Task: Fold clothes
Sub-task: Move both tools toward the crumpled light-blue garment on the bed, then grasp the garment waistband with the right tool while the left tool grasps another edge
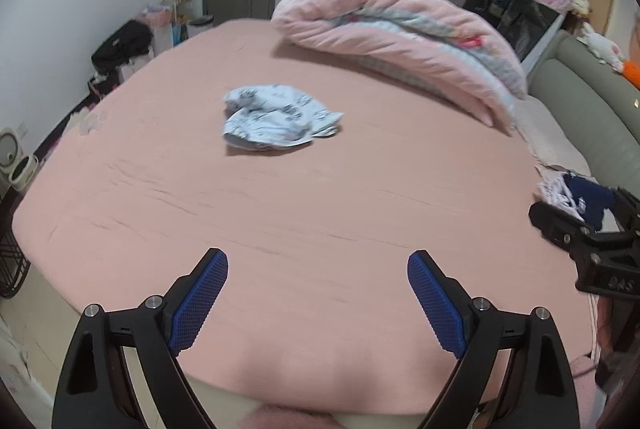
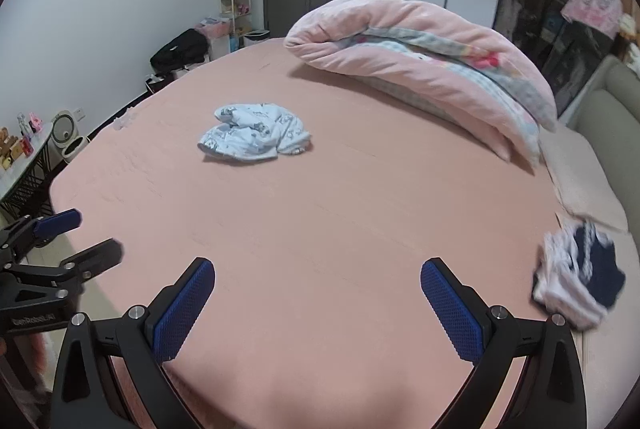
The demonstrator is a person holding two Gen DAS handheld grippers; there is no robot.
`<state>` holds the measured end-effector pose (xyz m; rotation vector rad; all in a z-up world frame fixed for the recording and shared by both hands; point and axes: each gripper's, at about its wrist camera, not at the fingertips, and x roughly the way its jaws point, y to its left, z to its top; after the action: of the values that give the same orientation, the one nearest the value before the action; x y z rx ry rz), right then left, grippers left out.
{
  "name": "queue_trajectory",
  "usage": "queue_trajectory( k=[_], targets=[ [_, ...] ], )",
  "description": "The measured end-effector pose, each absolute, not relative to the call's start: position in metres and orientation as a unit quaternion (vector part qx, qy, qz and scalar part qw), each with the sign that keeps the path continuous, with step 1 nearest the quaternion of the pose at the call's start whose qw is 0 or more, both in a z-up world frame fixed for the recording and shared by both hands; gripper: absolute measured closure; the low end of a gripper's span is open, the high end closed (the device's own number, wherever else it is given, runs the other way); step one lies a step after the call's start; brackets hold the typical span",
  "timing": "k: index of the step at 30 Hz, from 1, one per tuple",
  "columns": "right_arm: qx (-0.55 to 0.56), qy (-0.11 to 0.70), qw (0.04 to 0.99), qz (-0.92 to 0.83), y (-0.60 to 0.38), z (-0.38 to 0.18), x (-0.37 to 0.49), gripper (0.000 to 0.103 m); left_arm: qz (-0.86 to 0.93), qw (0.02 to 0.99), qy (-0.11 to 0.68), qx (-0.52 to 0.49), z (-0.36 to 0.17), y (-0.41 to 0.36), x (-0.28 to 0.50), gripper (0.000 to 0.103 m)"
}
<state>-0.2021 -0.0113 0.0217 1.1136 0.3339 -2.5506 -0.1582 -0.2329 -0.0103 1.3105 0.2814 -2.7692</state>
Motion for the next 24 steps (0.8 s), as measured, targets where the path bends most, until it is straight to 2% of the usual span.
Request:
queue_trajectory(
  k=[3, 8, 10, 12, 14, 21, 22, 23, 24],
  targets=[
    [0.406, 0.133, 0.174, -0.887, -0.035, 0.004, -0.242, 0.000, -0.891, 0.043, 0.119, 0.436, -0.028, -0.274, -0.188, 0.011],
    [0.456, 0.112, 0.191, -0.862, -0.076, -0.040, -0.323, 0.000, -0.869, 0.072, 0.173, 0.458, -0.077, -0.343, -0.260, 0.012],
    [0.477, 0.108, 0.189, -0.852, -0.096, -0.062, -0.356, 0.003, -0.858, 0.069, 0.202, 0.468, -0.098, -0.362, -0.290, 0.012],
    [0.491, 0.110, 0.189, -0.843, -0.119, -0.086, -0.390, 0.012, -0.849, 0.069, 0.233, 0.470, -0.118, -0.380, -0.320, 0.012],
    [0.501, 0.120, 0.189, -0.836, -0.143, -0.110, -0.423, 0.014, -0.847, 0.063, 0.250, 0.465, -0.131, -0.392, -0.346, 0.012],
    [0.503, 0.133, 0.166, -0.838, -0.199, -0.176, -0.503, 0.013, -0.832, 0.070, 0.283, 0.472, -0.185, -0.428, -0.427, 0.012],
    [0.509, 0.132, 0.171, -0.833, -0.207, -0.186, -0.512, 0.013, -0.827, 0.067, 0.285, 0.480, -0.194, -0.430, -0.434, 0.017],
    [0.516, 0.132, 0.177, -0.828, -0.214, -0.196, -0.521, 0.013, -0.824, 0.064, 0.287, 0.484, -0.202, -0.431, -0.440, 0.033],
    [0.522, 0.133, 0.184, -0.822, -0.221, -0.204, -0.528, 0.013, -0.828, 0.068, 0.277, 0.483, -0.206, -0.429, -0.443, 0.043]
  ],
)
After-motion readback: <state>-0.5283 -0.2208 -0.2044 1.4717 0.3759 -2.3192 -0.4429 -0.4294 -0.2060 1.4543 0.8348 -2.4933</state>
